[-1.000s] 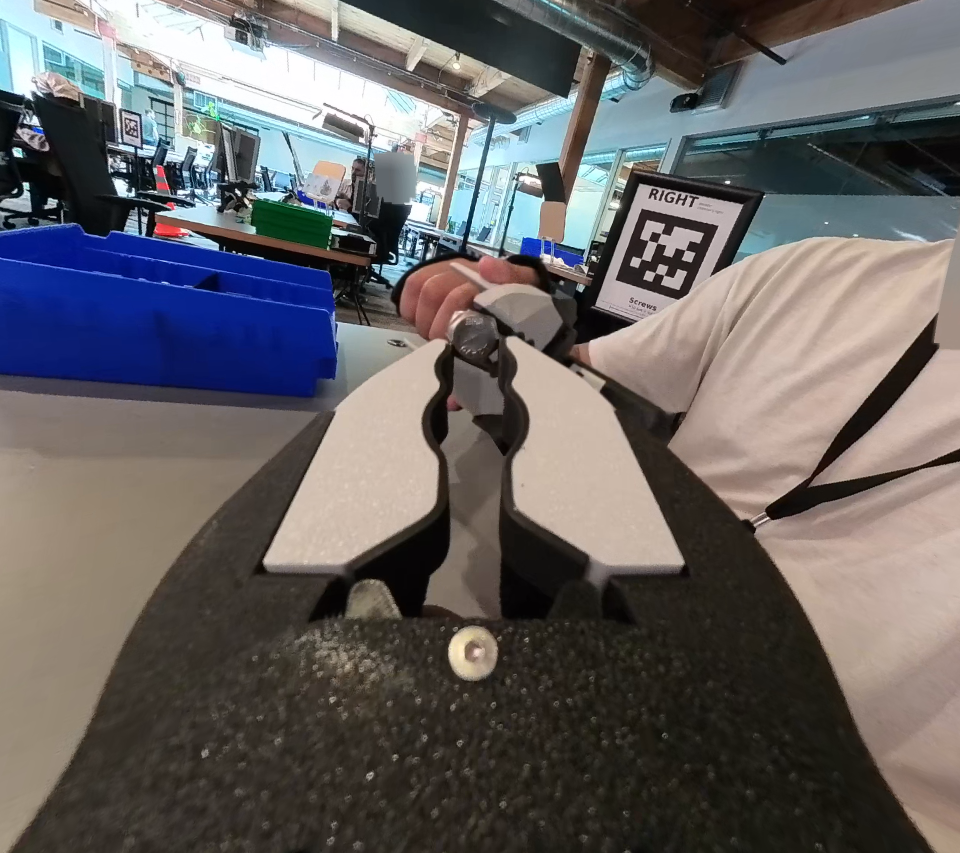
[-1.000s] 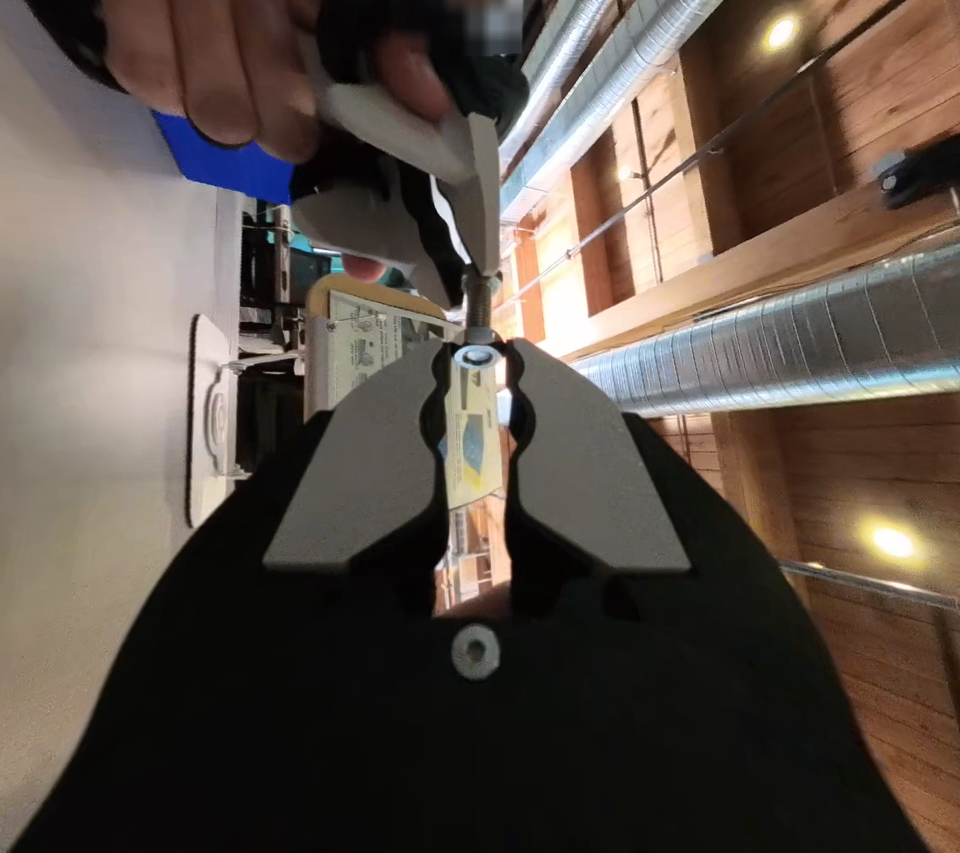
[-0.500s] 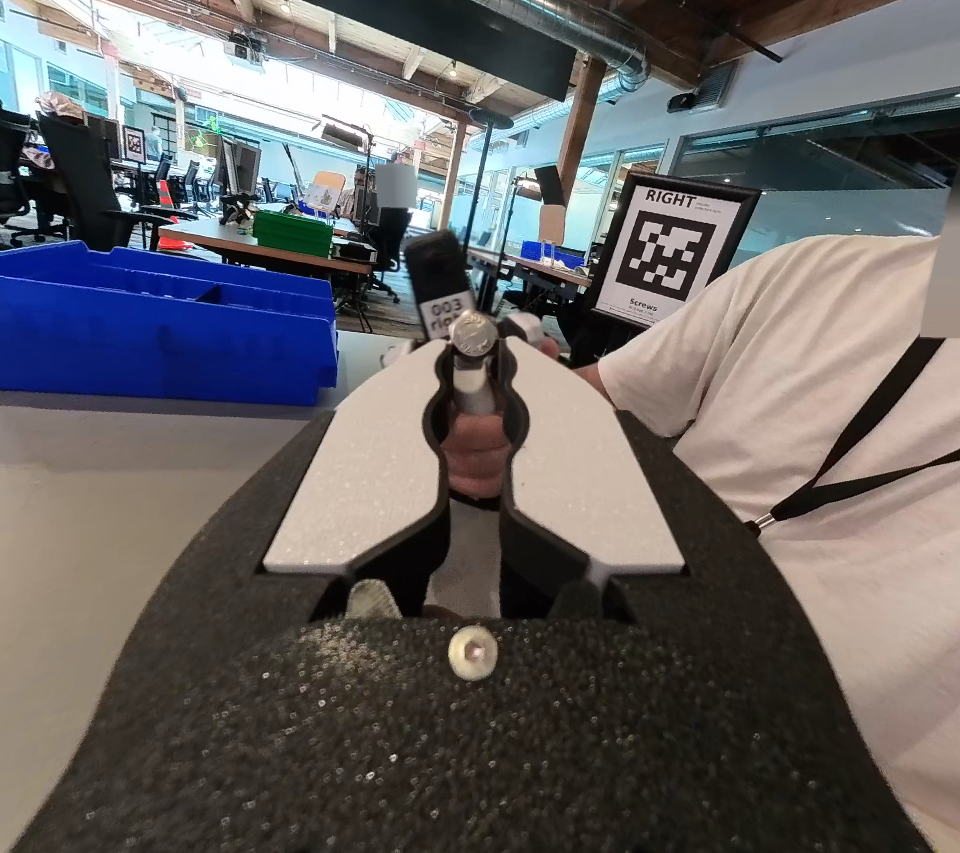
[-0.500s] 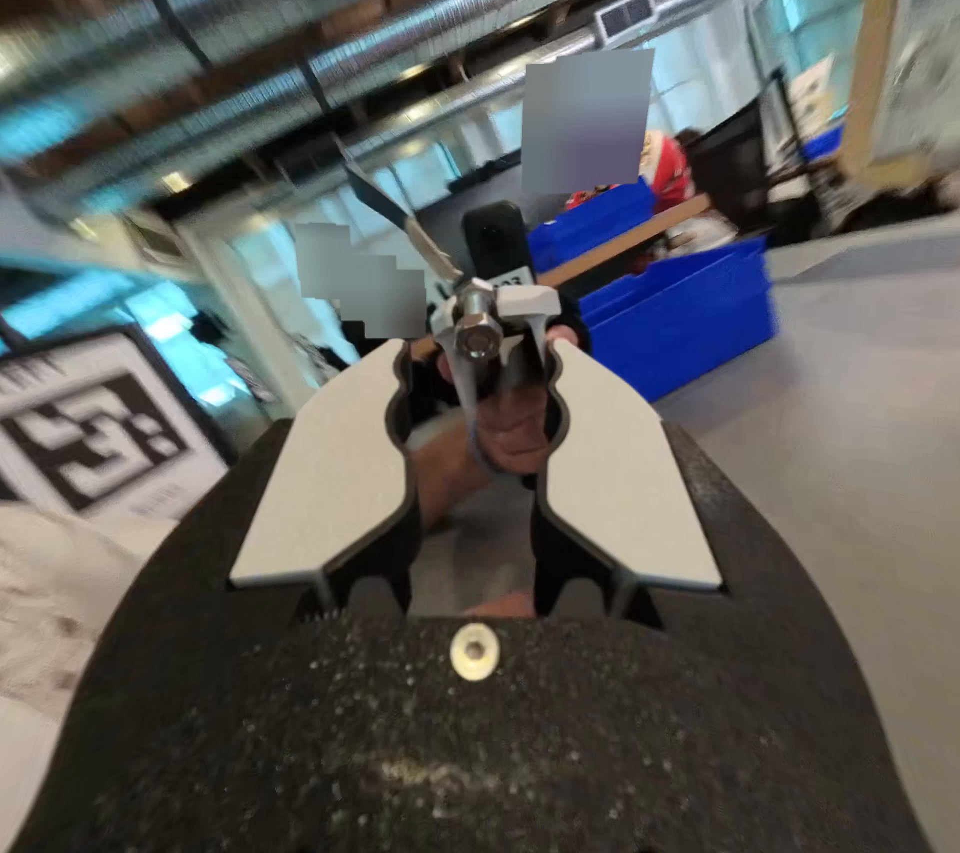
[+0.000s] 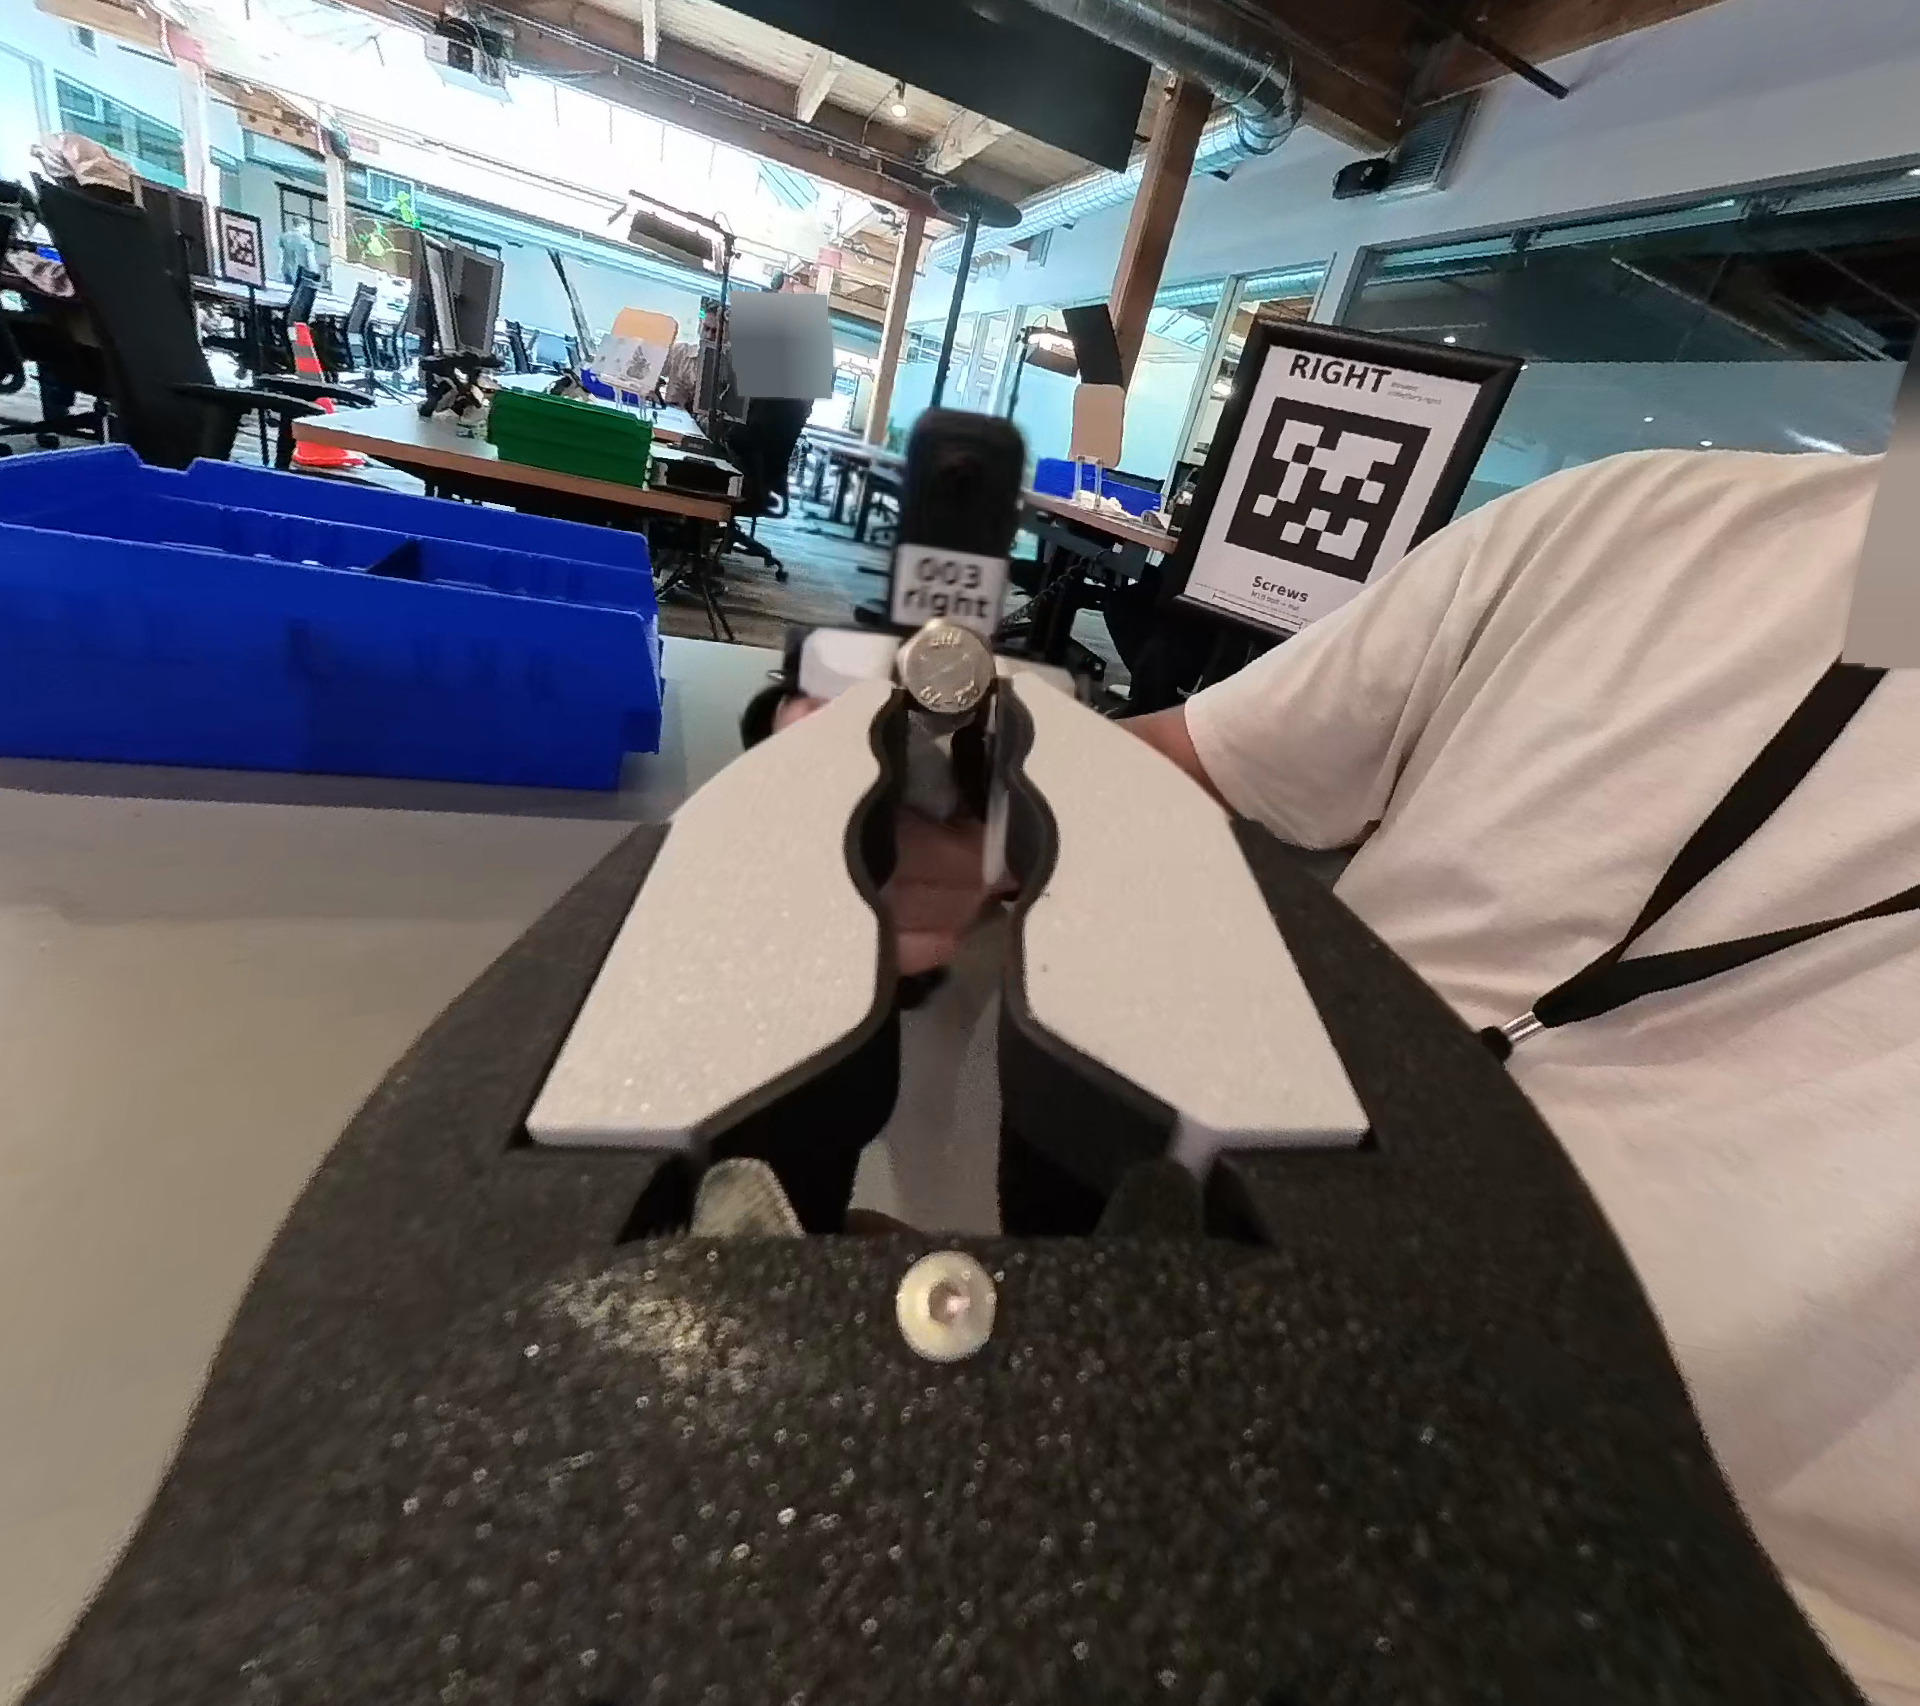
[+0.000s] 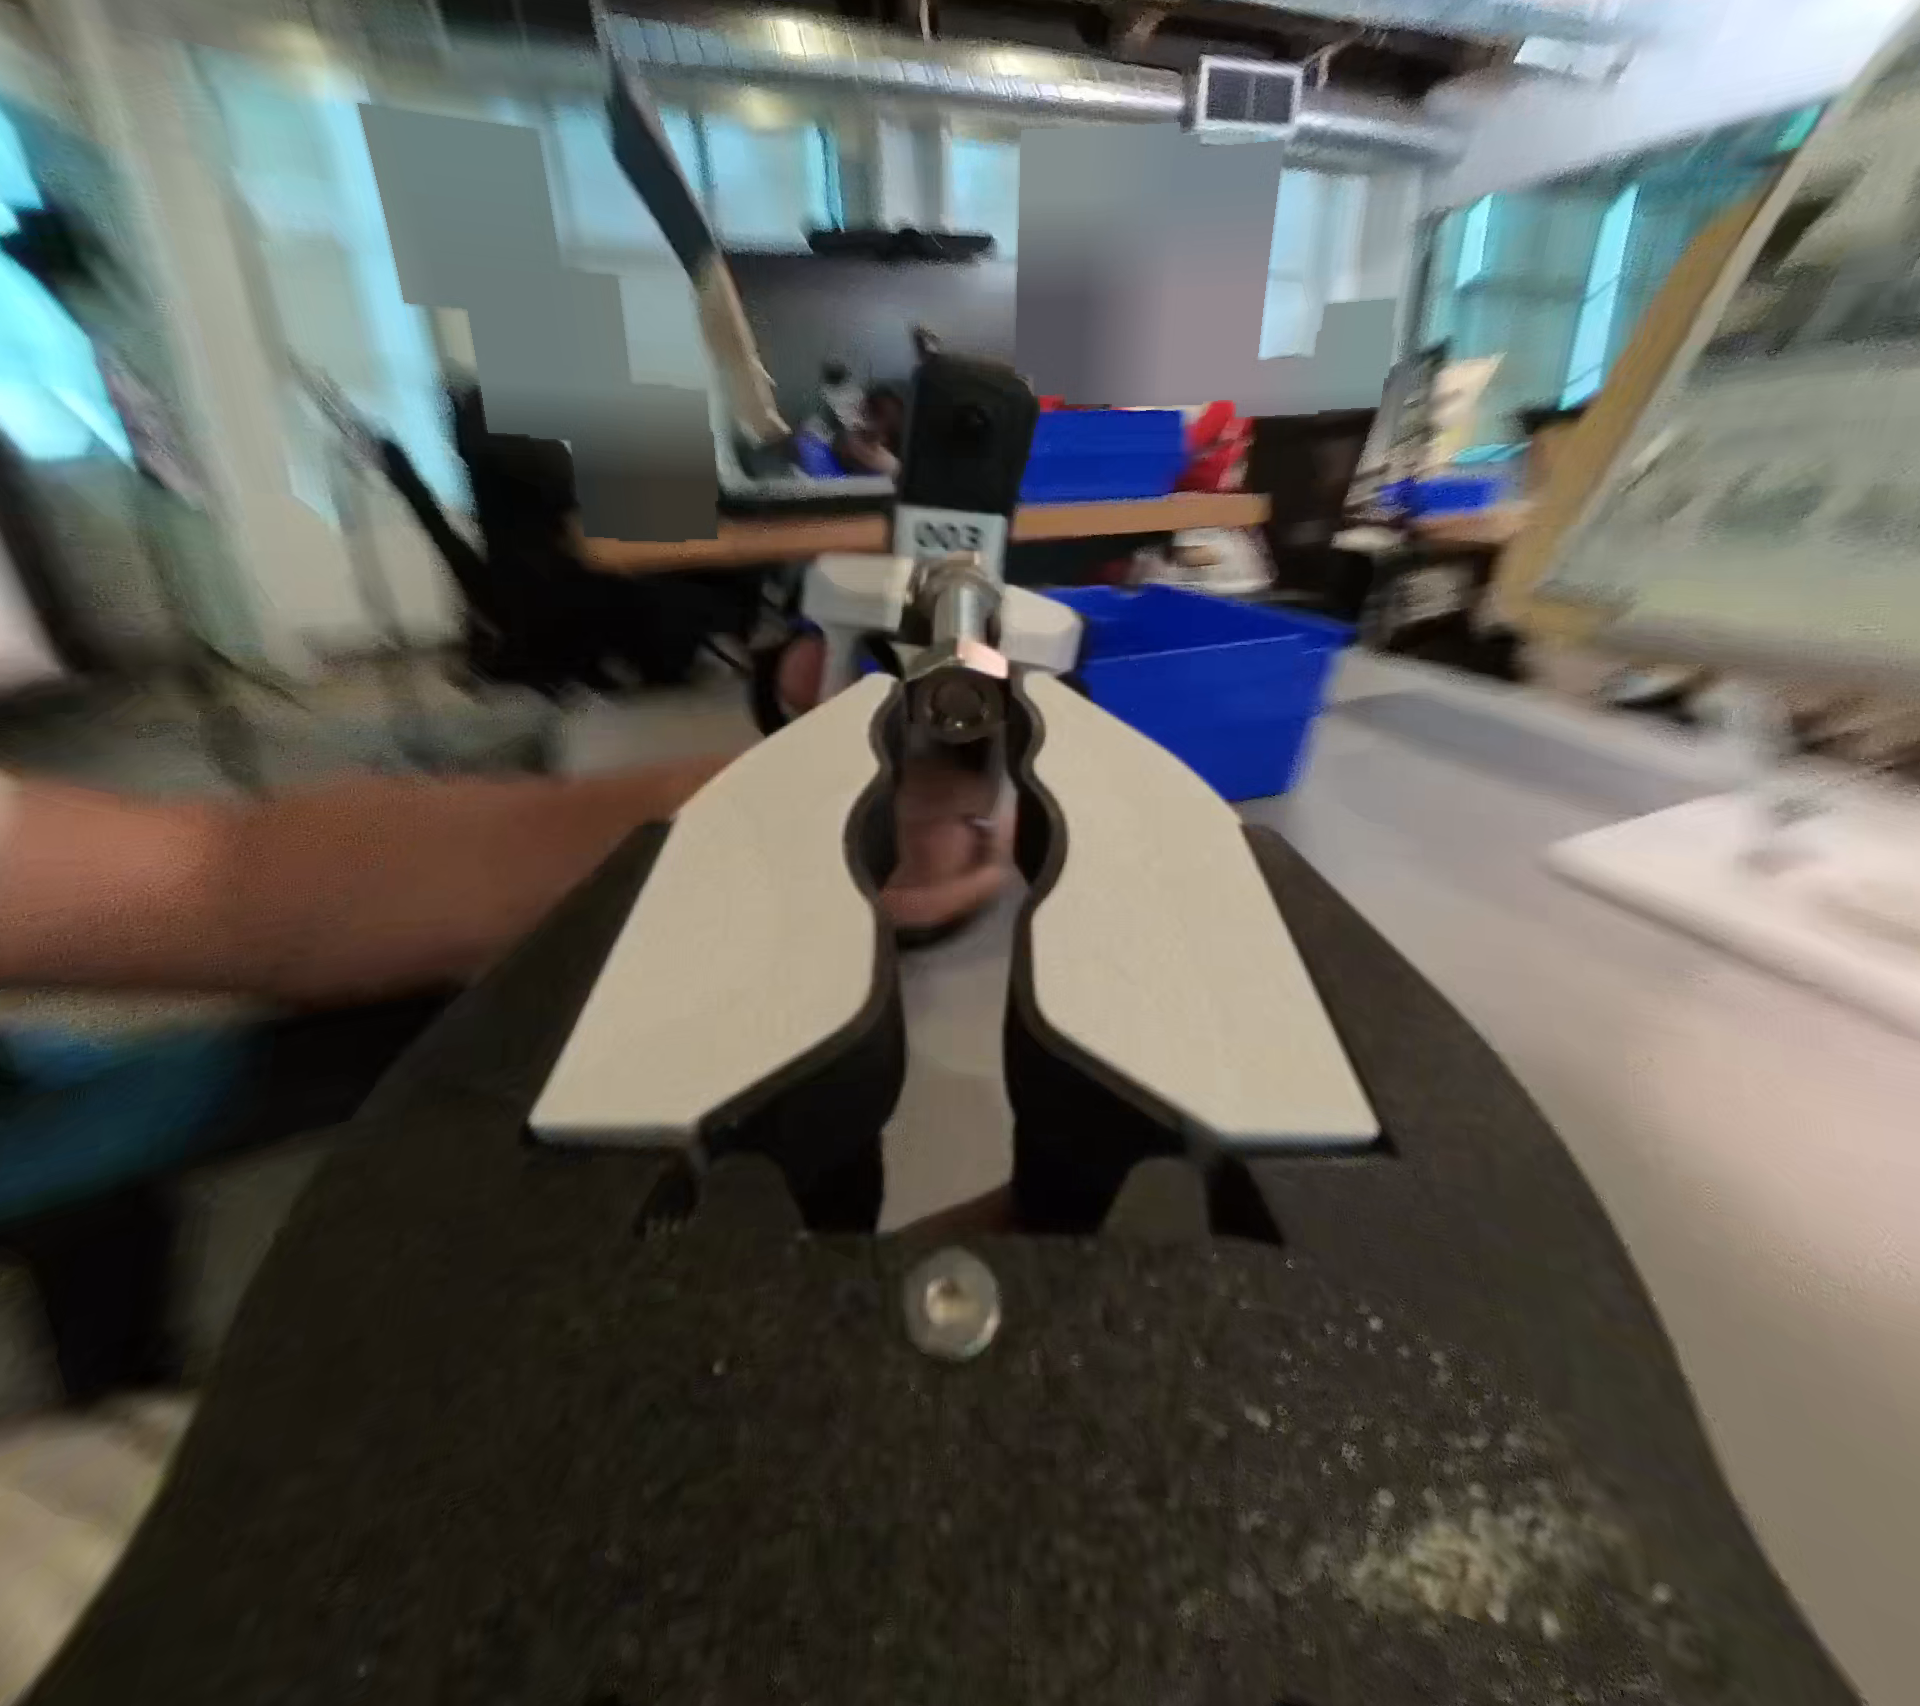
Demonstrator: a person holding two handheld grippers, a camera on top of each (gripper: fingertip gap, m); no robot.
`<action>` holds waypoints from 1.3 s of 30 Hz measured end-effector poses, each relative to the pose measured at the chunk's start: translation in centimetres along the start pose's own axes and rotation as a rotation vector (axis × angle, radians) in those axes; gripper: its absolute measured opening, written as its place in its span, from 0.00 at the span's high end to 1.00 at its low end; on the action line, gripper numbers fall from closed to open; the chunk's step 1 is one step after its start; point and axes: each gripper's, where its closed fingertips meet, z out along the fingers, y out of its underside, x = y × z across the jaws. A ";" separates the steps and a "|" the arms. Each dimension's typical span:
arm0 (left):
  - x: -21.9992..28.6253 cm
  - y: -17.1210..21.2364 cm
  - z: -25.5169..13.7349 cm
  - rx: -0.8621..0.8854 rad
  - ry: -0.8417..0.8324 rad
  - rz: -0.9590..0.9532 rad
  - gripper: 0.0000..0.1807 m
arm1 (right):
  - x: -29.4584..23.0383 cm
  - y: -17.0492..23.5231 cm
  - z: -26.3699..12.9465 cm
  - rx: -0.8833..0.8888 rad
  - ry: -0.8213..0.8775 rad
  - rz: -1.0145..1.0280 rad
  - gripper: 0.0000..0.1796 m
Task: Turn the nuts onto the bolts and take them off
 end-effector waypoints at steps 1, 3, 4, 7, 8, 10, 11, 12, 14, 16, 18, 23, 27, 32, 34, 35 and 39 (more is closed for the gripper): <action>0.0 0.0 0.0 0.004 0.003 -0.005 0.91 | 0.1 0.1 0.0 -0.046 0.044 -0.191 0.90; 0.0 -0.1 -0.1 0.009 0.005 -0.011 0.92 | 0.4 0.0 0.1 -0.125 0.119 -0.542 0.90; 0.0 -0.2 -0.2 0.011 0.006 -0.012 0.92 | 0.6 -0.1 0.1 -0.158 0.158 -0.740 0.90; 0.0 -0.3 -0.2 0.019 0.010 -0.019 0.92 | 0.9 -0.7 0.1 -0.229 0.283 -1.394 0.91; -0.1 -0.3 -0.3 0.022 0.009 -0.021 0.91 | 1.0 -0.8 0.2 -0.242 0.314 -1.565 0.91; 0.0 -0.5 -0.3 0.032 0.018 -0.026 0.91 | 0.9 -1.2 0.2 -0.238 0.366 -1.831 0.91; 0.1 -0.5 -0.3 0.035 0.021 -0.026 0.92 | 0.8 -1.3 0.2 -0.225 0.385 -1.911 0.91; 0.1 -0.5 -0.3 0.034 0.016 -0.025 0.92 | 0.9 -1.3 0.2 -0.225 0.395 -1.917 0.90; 0.0 -0.5 -0.2 0.032 0.012 -0.028 0.92 | 1.0 -1.3 0.1 -0.213 0.422 -1.943 0.90; -0.1 -0.3 -0.2 0.020 0.008 -0.029 0.91 | 1.0 -0.9 0.1 -0.203 0.416 -1.880 0.90; -0.1 -0.1 -0.1 0.014 0.010 -0.028 0.91 | 1.0 -0.7 -0.1 -0.199 0.364 -1.645 0.90; 0.1 -0.7 -0.4 0.043 0.019 -0.023 0.92 | -0.7 -1.4 -0.3 -0.083 0.262 -0.997 0.71; 0.2 -1.2 -0.6 0.063 0.014 -0.012 0.91 | -0.7 0.2 0.2 -0.056 0.089 -0.107 0.68; 0.3 -1.0 -0.5 0.050 0.015 -0.002 0.92 | -1.1 -0.5 0.2 0.128 -0.255 0.818 0.73; 0.2 -0.8 -0.4 0.039 0.008 0.001 0.92 | -0.7 -0.1 0.3 0.143 -0.297 0.969 0.73; 0.1 -0.6 -0.3 0.028 0.004 0.005 0.91 | -0.6 0.1 0.4 0.141 -0.301 1.002 0.73; -0.2 0.0 0.0 -0.005 -0.020 0.017 0.92 | 0.1 -0.3 0.4 0.192 -0.268 0.983 0.90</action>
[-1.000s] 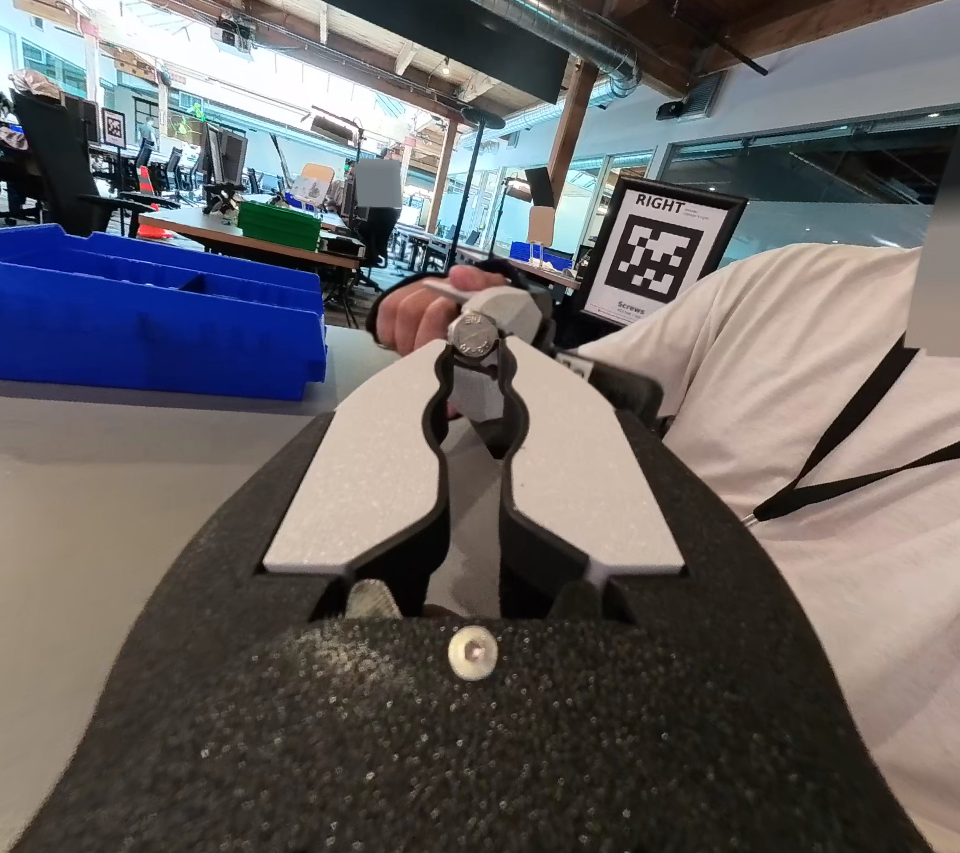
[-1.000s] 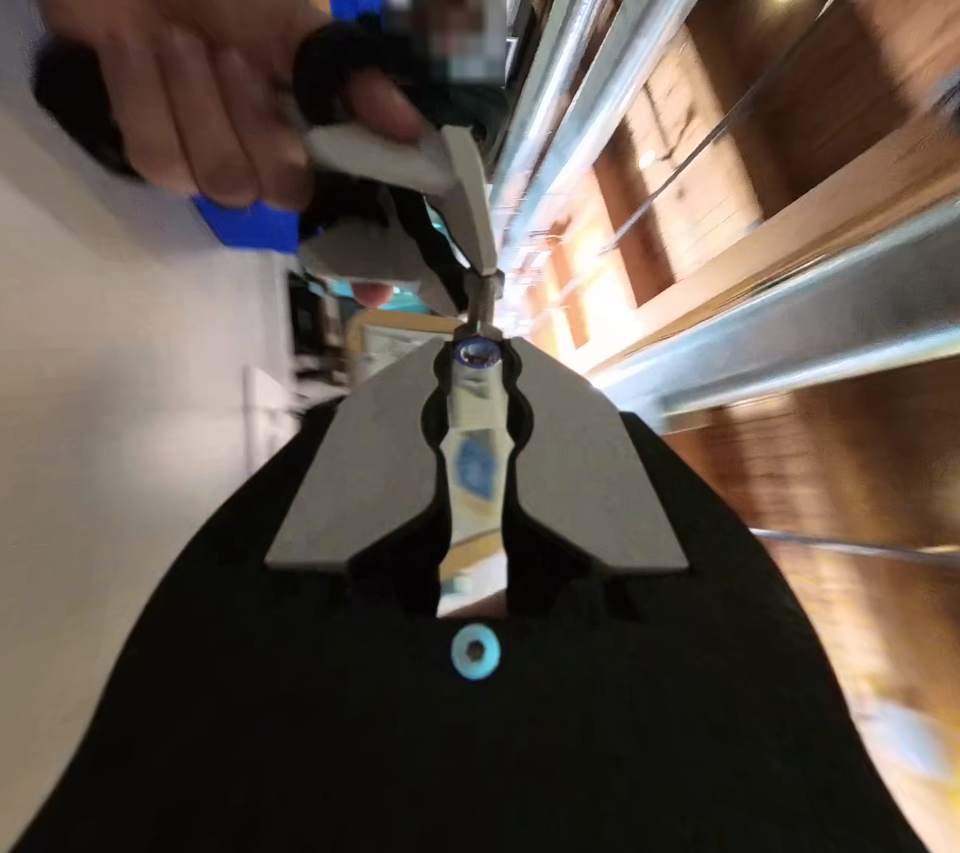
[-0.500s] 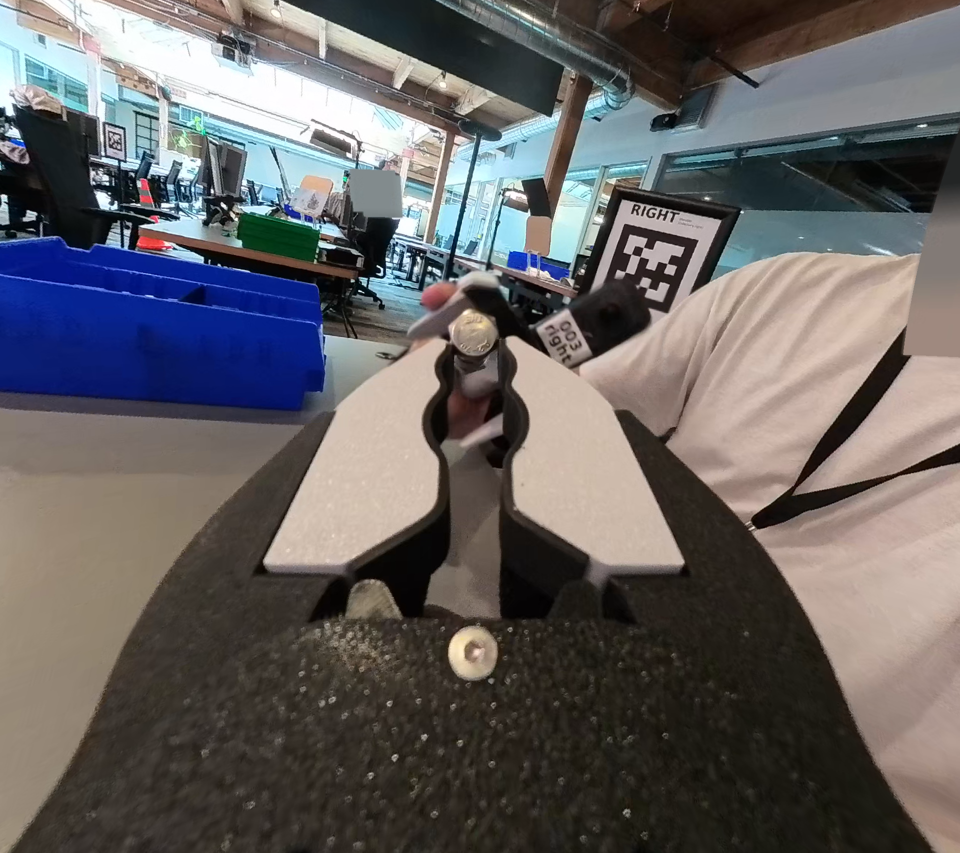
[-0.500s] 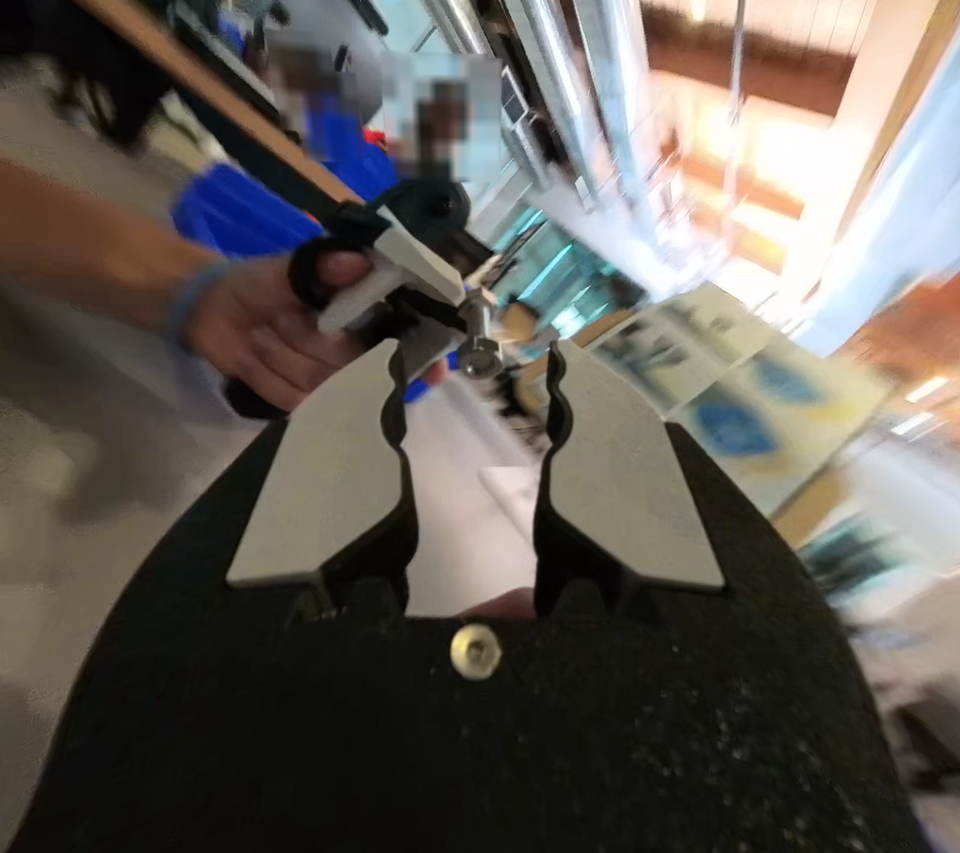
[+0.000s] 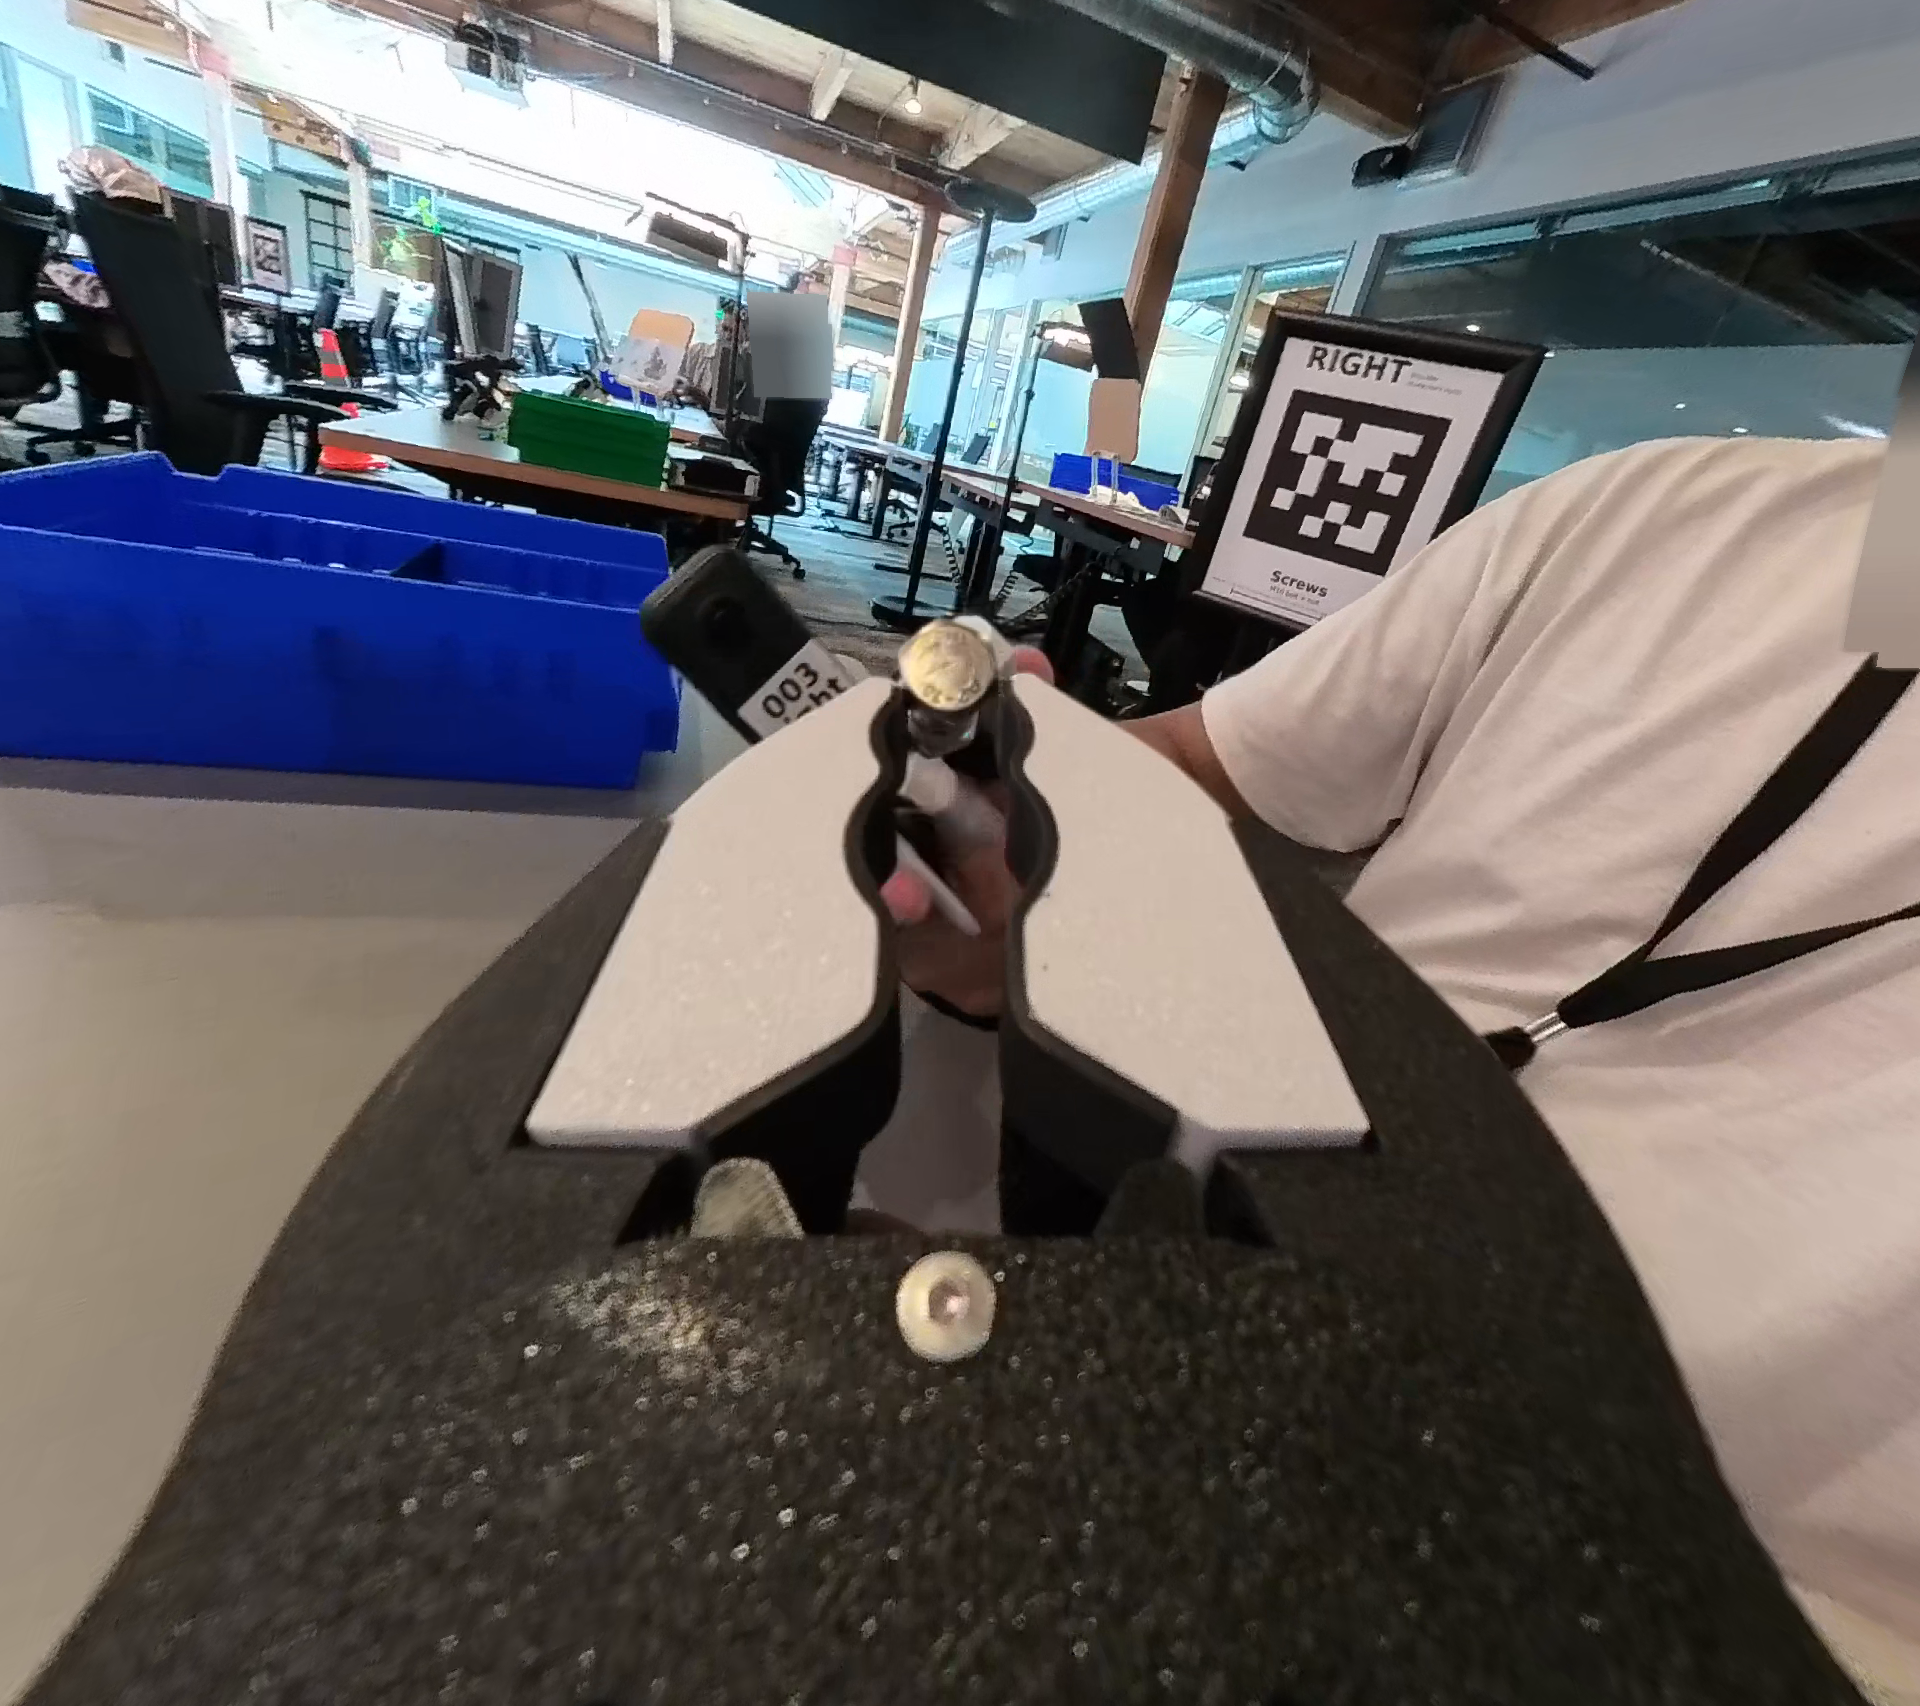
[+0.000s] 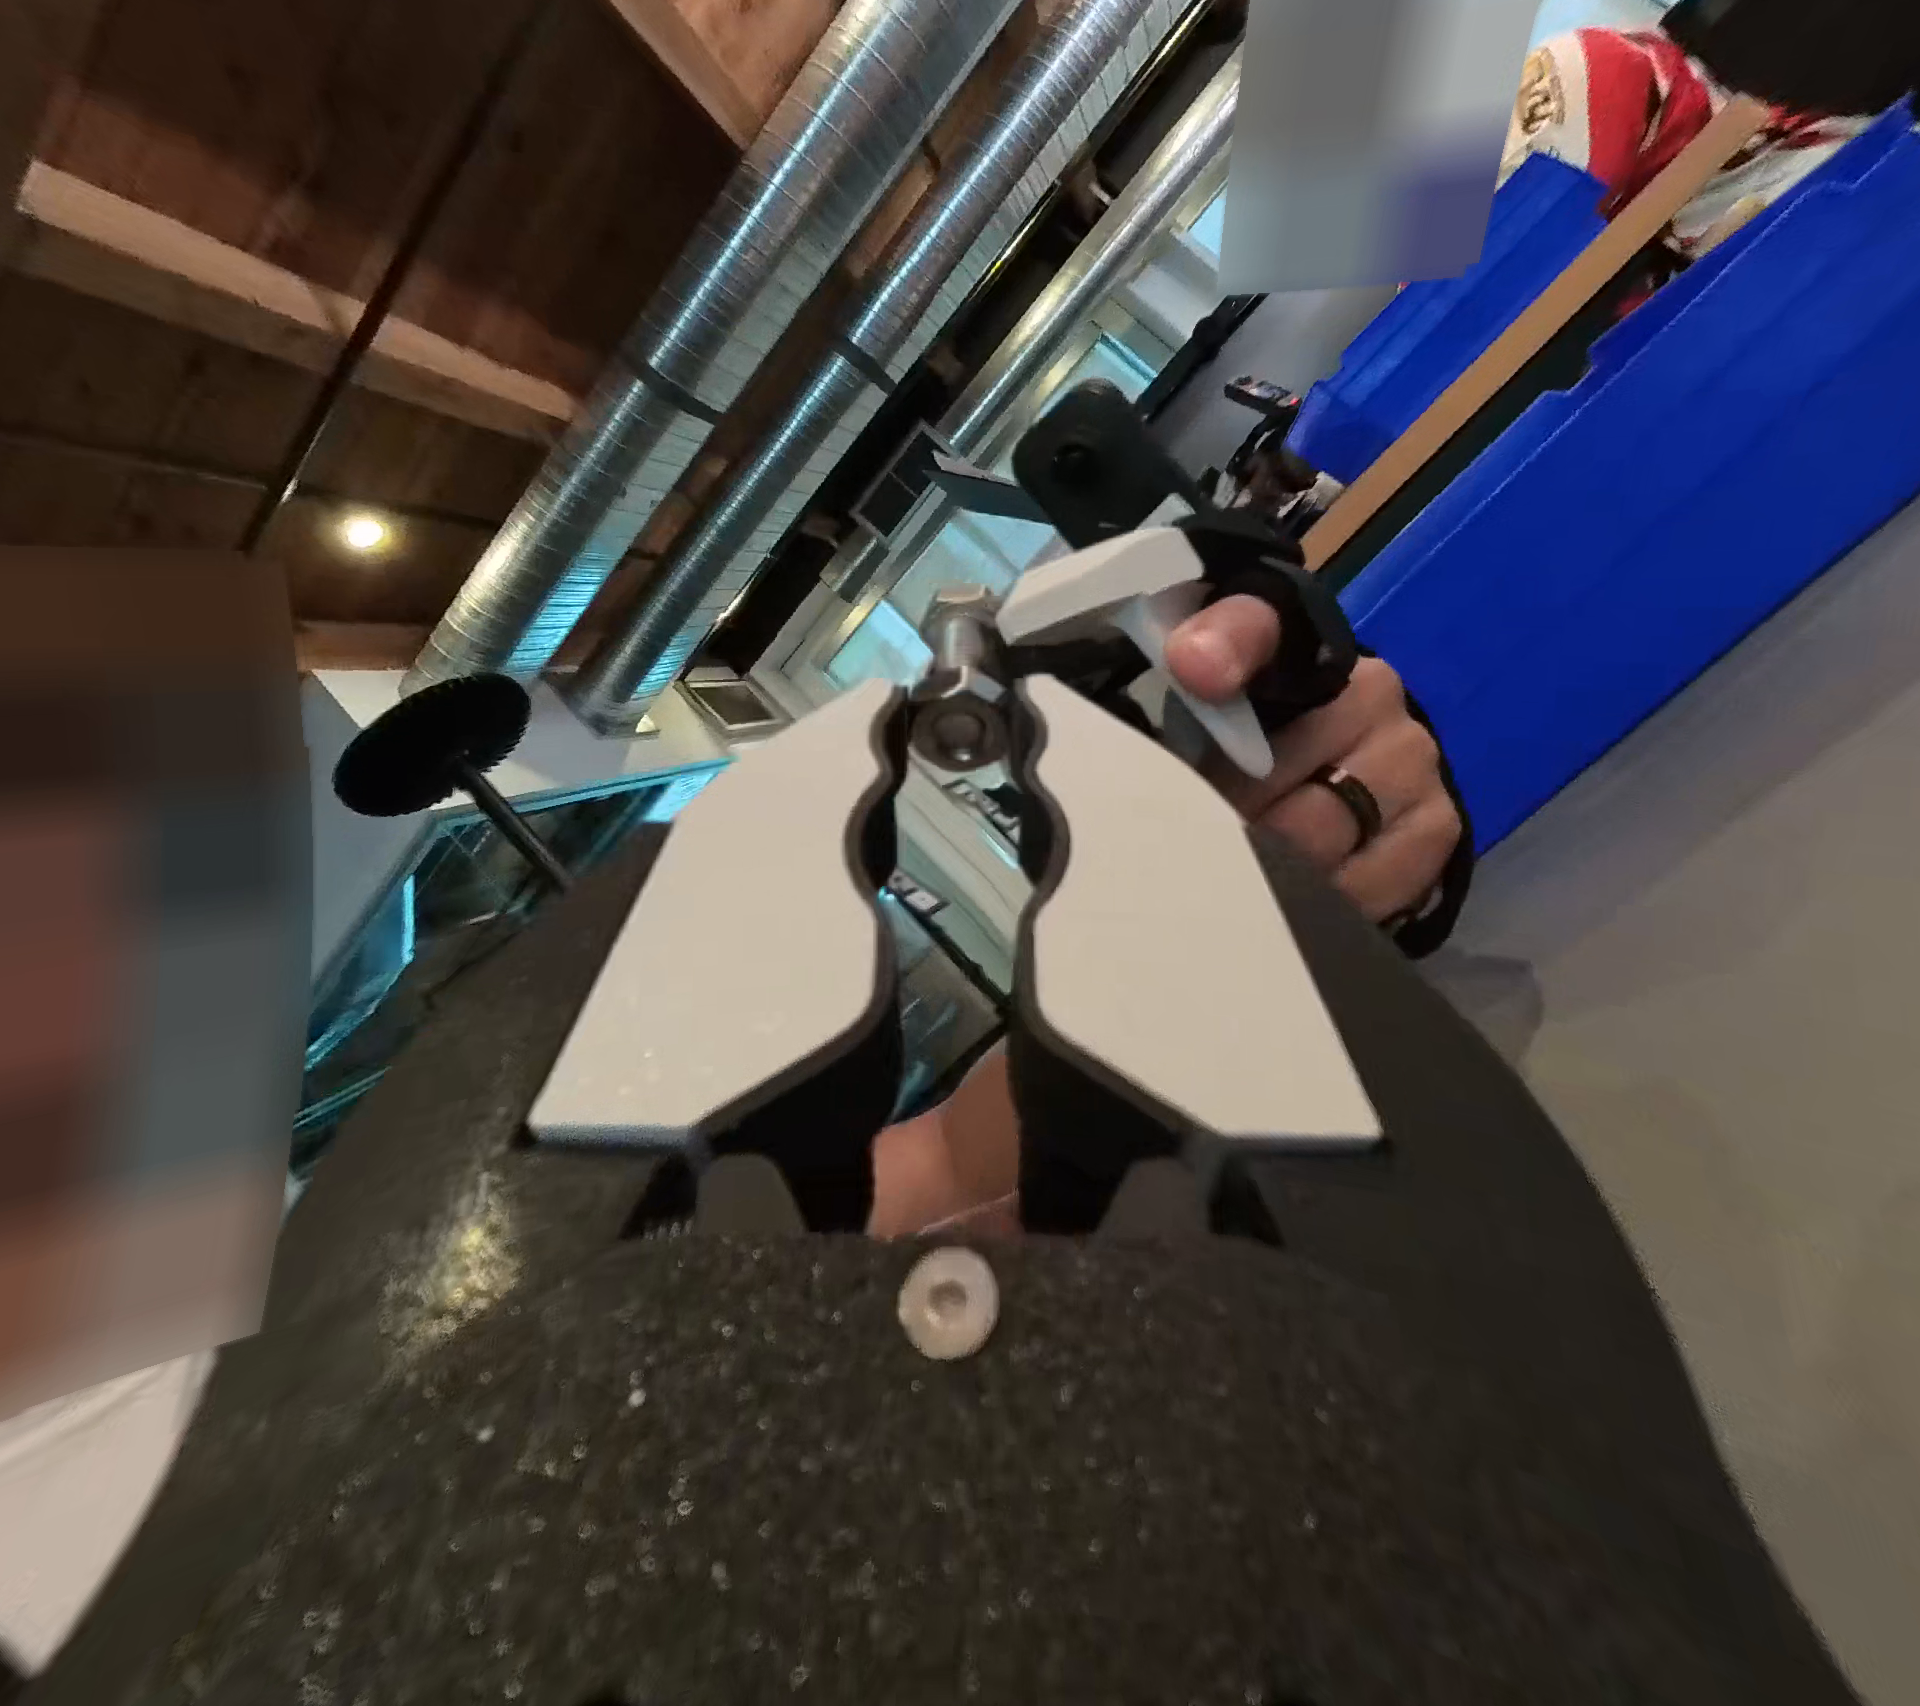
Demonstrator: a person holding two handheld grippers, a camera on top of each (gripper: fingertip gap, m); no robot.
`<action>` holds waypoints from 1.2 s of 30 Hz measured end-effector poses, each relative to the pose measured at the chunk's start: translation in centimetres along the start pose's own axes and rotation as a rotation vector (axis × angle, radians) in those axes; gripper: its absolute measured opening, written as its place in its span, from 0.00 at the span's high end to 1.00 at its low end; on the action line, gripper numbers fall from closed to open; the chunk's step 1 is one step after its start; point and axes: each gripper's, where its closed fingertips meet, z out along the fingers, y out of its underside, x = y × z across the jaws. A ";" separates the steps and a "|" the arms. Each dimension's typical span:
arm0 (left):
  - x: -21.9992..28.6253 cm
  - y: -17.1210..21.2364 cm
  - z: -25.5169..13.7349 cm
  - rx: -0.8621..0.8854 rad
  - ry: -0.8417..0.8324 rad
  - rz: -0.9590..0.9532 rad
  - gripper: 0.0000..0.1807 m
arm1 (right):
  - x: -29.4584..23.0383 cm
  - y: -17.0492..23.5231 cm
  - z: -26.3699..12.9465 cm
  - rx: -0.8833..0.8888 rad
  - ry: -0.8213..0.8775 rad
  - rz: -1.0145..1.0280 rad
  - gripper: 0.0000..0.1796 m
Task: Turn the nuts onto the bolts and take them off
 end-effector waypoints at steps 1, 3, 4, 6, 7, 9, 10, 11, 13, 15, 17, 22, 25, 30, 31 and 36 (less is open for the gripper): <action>-0.1 0.0 0.0 0.003 -0.002 -0.003 0.92 | 0.1 0.0 0.0 0.000 0.016 -0.023 0.90; 0.0 0.0 -0.1 0.003 0.005 -0.009 0.92 | 0.2 0.2 0.0 -0.030 0.051 -0.124 0.90; 0.0 0.0 0.0 0.001 0.004 -0.008 0.92 | 0.1 0.1 -0.1 -0.036 0.078 -0.218 0.90; 0.0 0.1 0.1 0.001 0.010 -0.017 0.92 | 0.2 0.1 -0.2 -0.095 0.161 -0.512 0.90; 0.0 0.1 0.1 0.000 0.013 -0.021 0.92 | 0.2 0.0 -0.2 -0.133 0.209 -0.705 0.90; 0.1 0.1 0.1 0.005 0.021 -0.029 0.92 | 0.3 -0.1 -0.3 -0.222 0.302 -1.095 0.90; 0.1 0.1 0.1 0.008 0.025 -0.032 0.92 | 0.3 -0.1 -0.3 -0.264 0.346 -1.281 0.90; 0.1 0.0 0.1 0.012 0.027 -0.034 0.92 | 0.3 -0.3 -0.2 -0.303 0.389 -1.466 0.90; 0.1 -0.1 0.0 0.022 0.028 -0.039 0.91 | 0.3 -0.7 -0.1 -0.371 0.477 -1.855 0.90; 0.1 -0.3 -0.1 0.029 0.035 -0.045 0.91 | 0.1 -0.9 0.0 -0.418 0.542 -2.304 0.90; 0.0 -0.2 -0.2 0.028 0.030 -0.047 0.91 | 0.0 -1.0 0.0 -0.442 0.573 -2.687 0.90; 0.1 -0.2 0.0 0.028 0.036 -0.045 0.91 | -0.3 -1.2 -0.1 -0.394 0.615 -2.816 0.90; 0.6 -0.3 0.2 0.027 0.056 -0.042 0.92 | -0.7 -0.7 0.0 -0.311 0.619 -2.973 0.90; 0.2 -0.4 -0.2 0.042 0.041 -0.054 0.91 | -0.5 -0.4 -0.2 -0.311 0.576 -2.720 0.76; 0.2 -0.6 -0.2 0.049 0.043 -0.053 0.91 | -0.7 -0.1 -0.2 -0.304 0.568 -2.678 0.72; 0.3 -1.4 -0.7 0.078 0.038 -0.038 0.91 | 0.0 1.1 -0.7 -0.259 0.505 -1.859 0.68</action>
